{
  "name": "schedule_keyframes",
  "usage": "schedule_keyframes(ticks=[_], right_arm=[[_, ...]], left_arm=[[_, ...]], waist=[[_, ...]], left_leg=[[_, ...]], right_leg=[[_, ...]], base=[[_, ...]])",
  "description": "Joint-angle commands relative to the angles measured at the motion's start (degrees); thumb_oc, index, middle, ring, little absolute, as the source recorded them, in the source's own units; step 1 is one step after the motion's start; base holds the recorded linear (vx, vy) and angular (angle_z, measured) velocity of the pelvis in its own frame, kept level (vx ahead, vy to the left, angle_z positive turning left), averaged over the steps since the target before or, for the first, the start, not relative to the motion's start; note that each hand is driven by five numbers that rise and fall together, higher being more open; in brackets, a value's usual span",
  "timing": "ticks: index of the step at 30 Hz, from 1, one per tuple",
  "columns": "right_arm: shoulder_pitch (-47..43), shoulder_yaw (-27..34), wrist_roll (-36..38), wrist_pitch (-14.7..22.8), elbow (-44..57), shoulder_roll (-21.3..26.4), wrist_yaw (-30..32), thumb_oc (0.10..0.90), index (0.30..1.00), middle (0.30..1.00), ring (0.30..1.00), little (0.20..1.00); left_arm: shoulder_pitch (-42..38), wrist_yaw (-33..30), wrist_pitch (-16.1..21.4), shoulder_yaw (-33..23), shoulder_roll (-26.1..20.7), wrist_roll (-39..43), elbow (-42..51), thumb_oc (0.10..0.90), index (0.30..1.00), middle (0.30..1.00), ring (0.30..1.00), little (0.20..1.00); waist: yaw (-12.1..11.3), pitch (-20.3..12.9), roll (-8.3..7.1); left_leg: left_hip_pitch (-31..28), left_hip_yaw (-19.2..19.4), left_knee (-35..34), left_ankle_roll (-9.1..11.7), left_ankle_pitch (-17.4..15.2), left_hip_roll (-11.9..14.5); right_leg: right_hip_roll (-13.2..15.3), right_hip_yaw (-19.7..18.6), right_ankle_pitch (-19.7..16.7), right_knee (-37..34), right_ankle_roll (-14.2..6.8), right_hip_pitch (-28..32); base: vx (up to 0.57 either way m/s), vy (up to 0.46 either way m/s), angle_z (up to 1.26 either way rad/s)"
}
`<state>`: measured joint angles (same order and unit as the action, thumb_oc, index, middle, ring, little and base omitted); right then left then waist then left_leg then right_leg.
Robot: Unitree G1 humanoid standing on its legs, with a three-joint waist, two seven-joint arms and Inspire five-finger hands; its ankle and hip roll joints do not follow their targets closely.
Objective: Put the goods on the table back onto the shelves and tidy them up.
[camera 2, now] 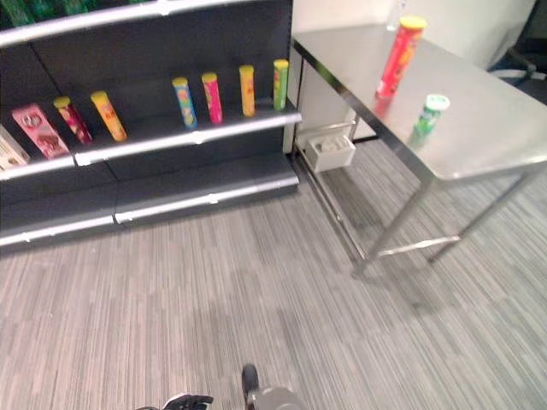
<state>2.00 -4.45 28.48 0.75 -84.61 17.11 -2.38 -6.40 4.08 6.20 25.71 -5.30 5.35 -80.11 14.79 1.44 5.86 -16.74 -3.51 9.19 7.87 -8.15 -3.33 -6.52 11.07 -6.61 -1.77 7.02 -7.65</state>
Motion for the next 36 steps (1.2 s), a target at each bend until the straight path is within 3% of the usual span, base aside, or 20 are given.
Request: schedule_keyframes(ticks=[1, 3, 4, 7, 9, 10, 13, 16, 17, 19, 20, 21, 24, 25, 27, 28, 29, 31, 33, 36], right_arm=[[-4.96, 0.74, 1.69, 0.91, -1.19, 1.77, 0.26, 0.8, 0.9, 0.9, 0.9, 0.9], [-6.11, 0.57, 2.18, 1.34, -0.19, 2.33, 1.12, 0.8, 0.9, 0.9, 0.9, 0.9], [-6.67, 0.1, 2.6, 1.73, 0.51, 2.58, 1.66, 0.8, 0.9, 0.9, 0.9, 0.9], [-7.34, -0.9, 3.1, 2.4, 2.8, 2.1, 2.35, 0.8, 0.9, 0.9, 0.9, 0.9], [-7.17, -2.3, 1.52, 2.61, 3.92, 1.47, 2.18, 0.8, 0.9, 0.9, 0.9, 0.9], [-7.22, -2.9, 0.96, 2.72, 3.76, 1.22, 2.29, 0.8, 0.9, 0.9, 0.9, 0.9], [-7.6, -3.43, -1.78, 2.18, 0.73, 1.11, 2.5, 0.8, 0.9, 0.9, 0.9, 0.9], [-7.48, -1.98, -1.86, 1.78, -0.86, 0.87, 1.73, 0.8, 0.9, 0.9, 0.9, 0.9], [-6.88, -0.93, -1.64, 1.67, -1.26, 1.02, 1.22, 0.8, 0.9, 0.9, 0.9, 0.9], [-5.72, 0.9, -0.62, 1.47, -1.46, 0.95, 0.58, 0.8, 0.9, 0.9, 0.9, 0.9], [-5.73, 0.91, -0.62, 1.47, -1.46, 0.95, 0.59, 0.8, 0.9, 0.9, 0.9, 0.9], [-5.06, 1.9, -0.36, 0.82, -2.51, 0.54, -0.47, 0.8, 0.9, 0.9, 0.9, 0.9], [-5.04, 2.59, -0.27, 0.47, -4.21, 0.36, -0.97, 0.8, 0.9, 0.9, 0.9, 0.9], [-5.65, 2.66, 0.89, 0.52, -4.95, 0.09, -1.59, 0.8, 0.9, 0.9, 0.9, 0.9], [-6.06, 2.69, 1.46, 0.78, -4.6, -0.04, -1.82, 0.8, 0.9, 0.9, 0.9, 0.9], [-6.17, 3.23, 2.95, 1.3, -3.61, -0.09, -1.97, 0.8, 0.9, 0.9, 0.9, 0.9], [-6.05, 3.21, 2.9, 1.57, -3.17, -0.12, -1.91, 0.8, 0.9, 0.9, 0.9, 0.9], [-5.92, 2.7, 2.4, 1.96, -2.46, -0.16, -1.87, 0.8, 0.9, 0.9, 0.9, 0.9], [-6.02, 1.79, 1.92, 2.18, -1.95, -0.12, -1.69, 0.8, 0.9, 0.9, 0.9, 0.9], [-5.95, 1.08, 2.53, 2.87, -1.42, -0.35, -1.27, 0.8, 0.9, 0.9, 0.9, 0.9]], left_arm=[[-4.34, -0.99, 1.84, 0.84, -0.73, -3.0, -1.26, 0.8, 0.9, 0.9, 0.9, 0.9], [-4.21, -1.62, 1.38, -0.44, -1.28, -1.83, -1.31, 0.8, 0.9, 0.9, 0.9, 0.9], [-4.3, -2.23, 1.23, -1.01, -1.44, -0.6, -1.18, 0.8, 0.9, 0.9, 0.9, 0.9], [-2.86, -2.64, 1.64, -1.97, -1.01, 2.09, -0.41, 0.8, 0.9, 0.9, 0.9, 0.9], [-1.77, -2.81, 2.16, -1.91, -0.89, 2.06, -0.1, 0.8, 0.9, 0.9, 0.9, 0.9], [-1.68, -3.08, 2.33, -1.75, -0.86, 2.33, -0.28, 0.8, 0.9, 0.9, 0.9, 0.9], [-1.34, -3.77, 2.91, -2.59, -0.85, 4.17, -1.28, 0.8, 0.9, 0.9, 0.9, 0.9], [-0.64, -3.84, 2.79, -4.14, -0.66, 4.12, -3.23, 0.8, 0.9, 0.9, 0.9, 0.9], [0.59, -3.99, 2.81, -5.34, -1.17, 3.6, -4.15, 0.8, 0.9, 0.9, 0.9, 0.9], [1.21, -3.73, 2.69, -6.07, -1.74, 2.13, -4.28, 0.8, 0.9, 0.9, 0.9, 0.9], [1.2, -3.72, 2.68, -6.07, -1.74, 2.13, -4.27, 0.8, 0.9, 0.9, 0.9, 0.9], [0.26, -3.64, 2.94, -5.55, -2.49, 0.97, -3.76, 0.8, 0.9, 0.9, 0.9, 0.9], [-1.14, -3.96, 3.2, -5.14, -3.56, 0.16, -3.18, 0.8, 0.9, 0.9, 0.9, 0.9], [-2.87, -4.37, 3.51, -5.53, -4.71, 1.8, -1.51, 0.8, 0.9, 0.9, 0.9, 0.9], [-3.5, -4.72, 3.92, -6.06, -5.28, 3.09, -0.76, 0.8, 0.9, 0.9, 0.9, 0.9], [-4.06, -4.82, 4.5, -5.84, -6.0, 4.02, 0.25, 0.8, 0.9, 0.9, 0.9, 0.9], [-4.05, -4.72, 4.48, -5.42, -6.09, 3.33, 0.05, 0.8, 0.9, 0.9, 0.9, 0.9], [-3.43, -4.37, 4.33, -4.6, -6.13, 1.87, -0.36, 0.8, 0.9, 0.9, 0.9, 0.9], [-3.14, -3.8, 4.06, -3.87, -5.93, 0.28, -0.86, 0.8, 0.9, 0.9, 0.9, 0.9], [-2.84, -2.92, 3.68, -4.31, -5.06, 0.86, -1.8, 0.8, 0.9, 0.9, 0.9, 0.9]], waist=[[0.19, -0.47, 0.54], [-1.42, -0.18, -1.0], [-2.34, 0.01, -2.27], [-6.12, 0.84, -4.93], [-8.07, 1.68, -6.25], [-9.16, 2.06, -6.3], [-12.8, 3.25, -5.79], [-13.01, 2.74, -5.28], [-13.28, 2.21, -4.69], [-12.46, 1.06, -4.88], [-12.57, 0.94, -4.8], [-11.28, 0.59, -5.18], [-10.49, 0.69, -5.19], [-9.75, 1.66, -5.06], [-9.5, 2.4, -5.0], [-9.17, 3.37, -4.71], [-9.42, 3.44, -4.31], [-9.09, 2.55, -4.1], [-8.17, 2.01, -3.98], [-6.6, 1.99, -4.72]], left_leg=[[3.99, 4.4, 6.69, 3.83, 12.7, -0.49], [10.72, 7.06, 19.56, 4.89, 16.36, -0.05], [13.54, 8.17, 22.92, 3.27, 16.06, -0.36], [20.45, 11.6, 22.69, -2.84, 9.19, 2.21], [22.22, 10.81, 14.97, -4.89, 5.85, 3.94], [22.87, 8.72, 7.34, -4.98, 6.4, 4.13], [26.09, -4.4, -12.02, -2.3, 14.74, 5.02], [27.83, -4.92, -14.19, -0.73, 15.74, 7.28], [25.84, -1.57, -14.19, -0.38, 16.84, 8.26], [24.44, 1.26, -14.19, -0.8, 15.99, 7.5], [24.62, 1.32, -14.19, -0.77, 16.09, 7.63], [22.82, 3.76, -14.19, -1.75, 14.46, 6.02], [21.41, 5.68, -14.19, -3.31, 12.6, 4.73], [19.83, 8.3, -14.19, -4.7, 11.1, 4.0], [19.09, 9.51, -14.19, -5.11, 10.52, 3.9], [17.38, 12.47, -14.19, -5.34, 9.4, 4.07], [16.46, 14.21, -14.19, -5.43, 8.65, 4.23], [15.79, 16.36, -14.19, -5.58, 7.65, 4.38], [14.99, 17.84, -14.19, -5.54, 6.42, 4.6], [12.22, 17.98, -14.19, -5.9, 2.7, 3.09]], right_leg=[[1.02, -7.09, -3.87, -3.14, -10.4, -0.42], [1.73, -9.46, -1.23, -3.23, -9.34, 2.83], [2.56, -10.95, -0.28, -3.23, -8.89, 4.18], [4.35, -15.89, 1.33, -3.23, -9.32, 8.31], [5.2, -19.01, 2.39, -3.23, -9.98, 10.09], [5.09, -20.62, 3.09, -3.23, -10.33, 10.84], [4.65, -26.33, 4.69, -3.23, -10.74, 13.66], [5.72, -29.09, 6.28, -3.13, -11.61, 15.18], [7.12, -30.92, 7.04, -3.03, -12.36, 15.64], [10.17, -31.37, 7.53, -2.44, -13.75, 15.4], [10.05, -31.49, 7.41, -2.4, -13.76, 15.16], [12.4, -32.43, 7.23, -0.26, -15.33, 13.91], [13.56, -33.46, 6.58, 4.1, -16.86, 11.43], [13.55, -34.57, 1.52, 10.99, -18.15, 6.74], [13.76, -33.92, -0.7, 13.69, -18.21, 4.59], [16.33, -28.08, -2.74, 15.57, -16.18, 2.14], [18.52, -22.35, -1.45, 15.6, -15.11, 1.97], [19.19, -16.23, -0.33, 16.44, -14.9, 1.14], [14.12, -15.29, 4.61, 15.68, -14.72, -0.75], [6.1, -13.8, 3.91, 10.41, -15.07, -6.2]], base=[[0.55, -0.134, 0.18], [0.38, -0.124, -0.12], [0.36, -0.092, -0.54], [0.38, -0.007, -0.86], [0.36, 0.073, -1.06], [0.39, 0.121, -0.88], [0.41, 0.107, -0.87], [0.35, 0.152, -1.31], [0.25, 0.199, -1.2], [0.43, 0.339, -1.32], [0.52, 0.435, -1.43], [0.32, 0.305, -0.92], [0.23, 0.23, -0.67], [0.25, 0.273, -0.92], [0.17, 0.201, -0.85], [0.22, 0.237, -0.72], [0.27, 0.308, -0.76], [0.22, 0.207, -1.02], [0.24, 0.098, -0.94], [0.32, 0.026, -0.69]])
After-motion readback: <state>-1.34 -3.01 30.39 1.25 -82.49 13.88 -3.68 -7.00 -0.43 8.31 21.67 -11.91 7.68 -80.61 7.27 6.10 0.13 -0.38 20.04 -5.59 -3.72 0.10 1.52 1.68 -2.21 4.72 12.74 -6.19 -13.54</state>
